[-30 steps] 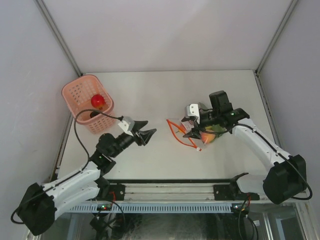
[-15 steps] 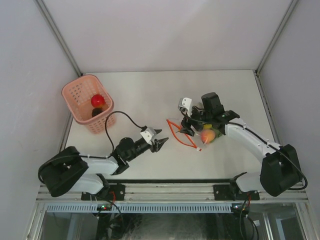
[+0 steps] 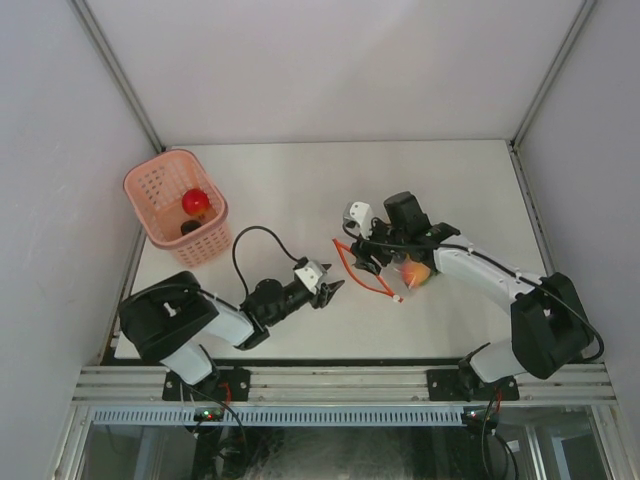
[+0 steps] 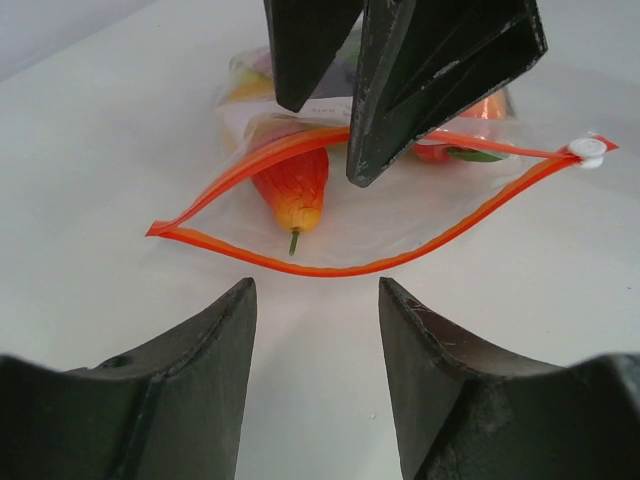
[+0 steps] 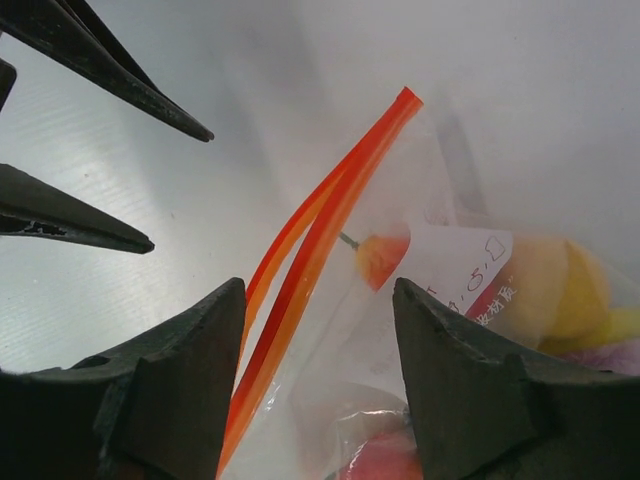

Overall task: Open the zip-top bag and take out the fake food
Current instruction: Pick up the fake fruit from the zipper food storage bag.

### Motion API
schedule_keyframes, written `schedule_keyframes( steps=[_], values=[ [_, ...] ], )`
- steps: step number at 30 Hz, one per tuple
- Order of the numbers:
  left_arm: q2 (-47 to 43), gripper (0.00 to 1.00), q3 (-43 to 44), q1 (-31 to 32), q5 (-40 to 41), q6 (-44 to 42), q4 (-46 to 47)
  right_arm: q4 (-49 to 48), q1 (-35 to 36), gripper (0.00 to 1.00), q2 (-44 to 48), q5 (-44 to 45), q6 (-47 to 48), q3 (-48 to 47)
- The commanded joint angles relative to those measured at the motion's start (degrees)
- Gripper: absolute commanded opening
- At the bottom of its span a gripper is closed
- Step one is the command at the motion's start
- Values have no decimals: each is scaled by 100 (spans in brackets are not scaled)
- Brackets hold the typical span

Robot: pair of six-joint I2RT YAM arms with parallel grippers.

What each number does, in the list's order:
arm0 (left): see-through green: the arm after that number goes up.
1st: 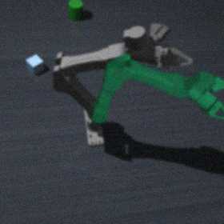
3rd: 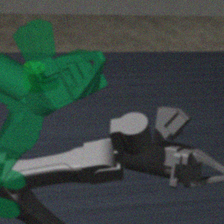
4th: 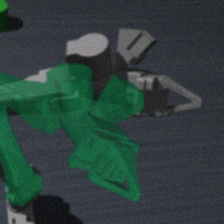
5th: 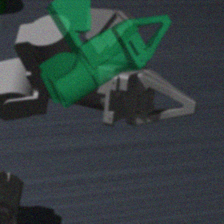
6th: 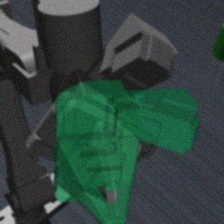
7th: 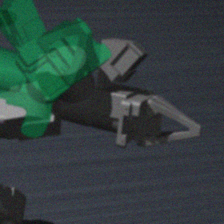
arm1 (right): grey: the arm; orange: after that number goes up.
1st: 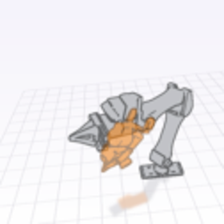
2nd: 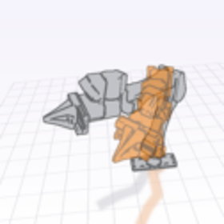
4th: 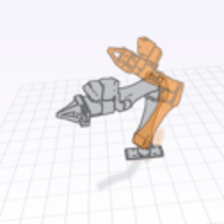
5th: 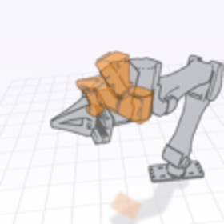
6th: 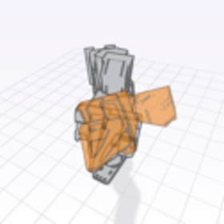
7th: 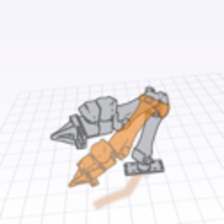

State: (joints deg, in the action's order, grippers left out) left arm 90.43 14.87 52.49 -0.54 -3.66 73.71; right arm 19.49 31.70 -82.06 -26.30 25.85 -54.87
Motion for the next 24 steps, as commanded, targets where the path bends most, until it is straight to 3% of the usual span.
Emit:
schedule_keyframes(
  steps=[1, 5, 9, 14, 24],
  values=[
    [143, 56, 310, 42, 244, -117, 483, -112, 153, 56, -145, 533, -124, -269],
    [352, 56, 436, 57, 283, -96, 548, 81, 179, 42, -242, 550, -209, -444],
    [507, 57, 560, 68, 155, -38, 556, 147, 178, 18, -163, 414, -340, -557],
    [688, 58, 753, 68, 107, -33, 580, 243, 164, 1, -101, 48, -552, -674],
    [1267, 63, 1123, 68, -54, 263, 583, 331, -61, 0, 18, -1016, -932, -761]
  ],
)
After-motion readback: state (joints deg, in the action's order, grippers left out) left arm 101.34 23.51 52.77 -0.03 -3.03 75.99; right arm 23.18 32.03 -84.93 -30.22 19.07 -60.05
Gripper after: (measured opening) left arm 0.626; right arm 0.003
